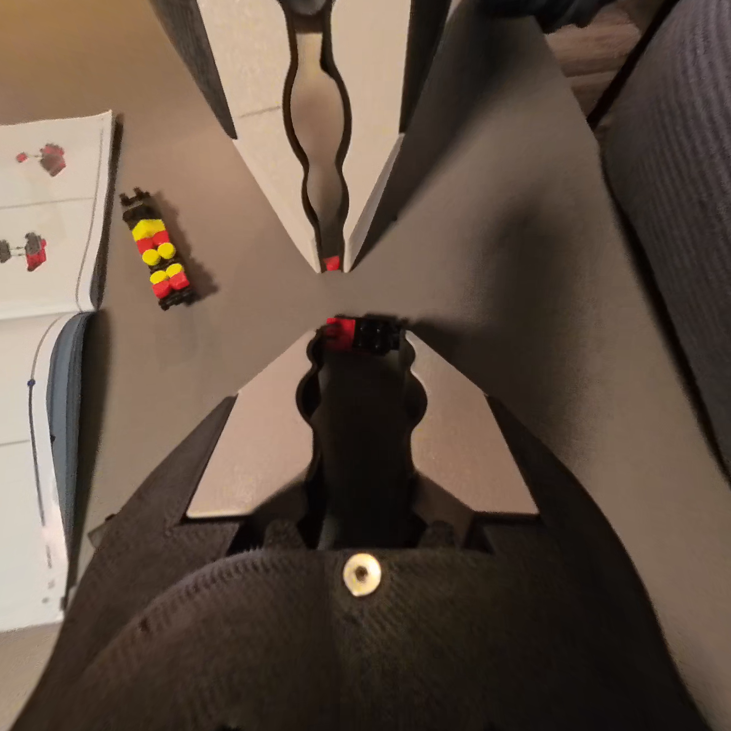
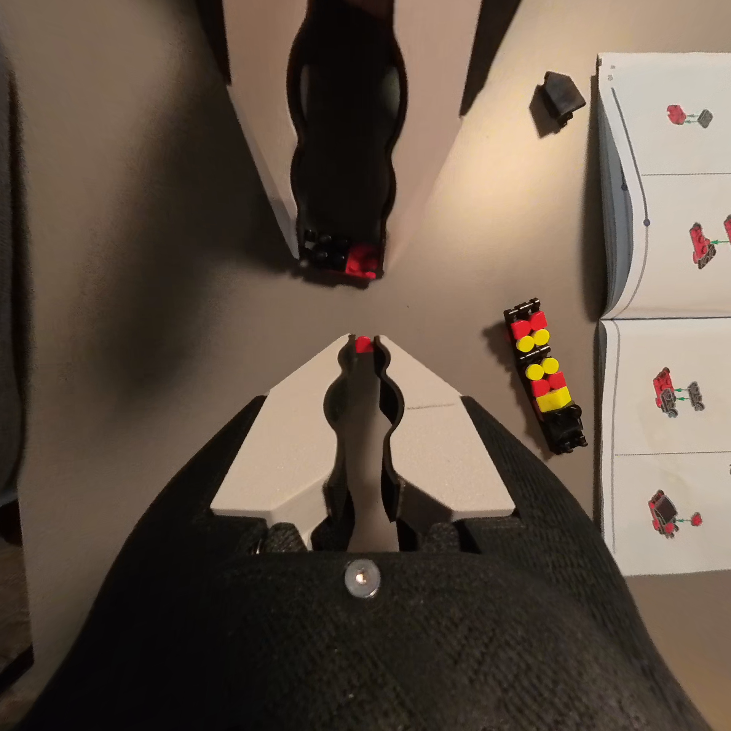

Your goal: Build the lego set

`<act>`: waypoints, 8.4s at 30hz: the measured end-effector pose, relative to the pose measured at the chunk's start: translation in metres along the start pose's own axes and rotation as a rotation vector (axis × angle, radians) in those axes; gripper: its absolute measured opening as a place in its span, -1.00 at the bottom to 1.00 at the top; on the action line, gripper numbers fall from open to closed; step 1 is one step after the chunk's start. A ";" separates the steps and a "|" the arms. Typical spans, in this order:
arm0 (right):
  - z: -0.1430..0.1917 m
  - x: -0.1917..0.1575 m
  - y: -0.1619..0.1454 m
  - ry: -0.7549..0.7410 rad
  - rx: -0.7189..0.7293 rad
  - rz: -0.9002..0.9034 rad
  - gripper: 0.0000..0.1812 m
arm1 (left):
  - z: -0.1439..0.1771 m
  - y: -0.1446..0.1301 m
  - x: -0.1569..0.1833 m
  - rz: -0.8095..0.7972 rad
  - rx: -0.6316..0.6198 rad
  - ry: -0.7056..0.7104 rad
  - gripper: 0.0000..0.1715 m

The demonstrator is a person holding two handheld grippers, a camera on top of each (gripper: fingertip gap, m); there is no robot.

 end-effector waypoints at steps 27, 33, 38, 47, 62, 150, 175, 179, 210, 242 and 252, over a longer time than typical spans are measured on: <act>0.008 0.003 -0.005 0.121 0.241 -0.177 -0.61 | 0.000 -0.001 0.002 0.028 0.008 0.027 -0.56; 0.007 -0.004 -0.009 0.142 0.241 -0.081 -0.79 | 0.000 -0.001 0.002 0.028 0.008 0.027 -0.56; 0.005 -0.003 -0.012 0.136 0.233 -0.074 -0.84 | 0.000 0.000 0.002 0.032 0.009 0.026 -0.56; 0.004 -0.001 -0.007 0.101 0.251 -0.067 -0.95 | -0.005 0.005 0.001 0.076 0.018 0.068 -0.56; 0.005 0.013 -0.004 0.021 0.239 -0.150 -0.86 | -0.007 0.007 -0.004 0.131 0.023 0.165 -0.56; -0.002 -0.007 0.018 -0.692 0.412 0.909 -0.92 | 0.010 0.020 -0.005 0.202 0.212 0.073 -0.57; 0.000 0.001 0.016 -0.688 0.354 0.773 -0.95 | 0.019 0.023 0.004 -0.510 0.079 0.503 -0.64; 0.002 0.001 0.017 -0.687 0.363 0.759 -0.95 | 0.013 0.018 0.003 -0.584 0.009 0.540 -0.78; 0.004 -0.022 0.019 -0.444 0.553 0.661 -0.94 | 0.016 0.012 0.022 -0.669 0.197 0.238 -0.90; 0.026 -0.045 0.038 -0.529 0.686 0.773 -0.93 | 0.035 0.030 0.044 -0.566 0.465 -0.026 -0.90; 0.019 -0.029 0.037 -0.535 0.596 0.620 -0.95 | 0.035 0.026 0.033 -0.585 0.400 0.084 -0.89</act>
Point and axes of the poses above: each gripper's, where its closed fingertips meet, z back along the fingers, y out of its top, x = y × z across the jaws, the point moved 4 cm from there along z, back along the fingers, and after that the axes turned 7 degrees about -y, right-handed, at the moved point
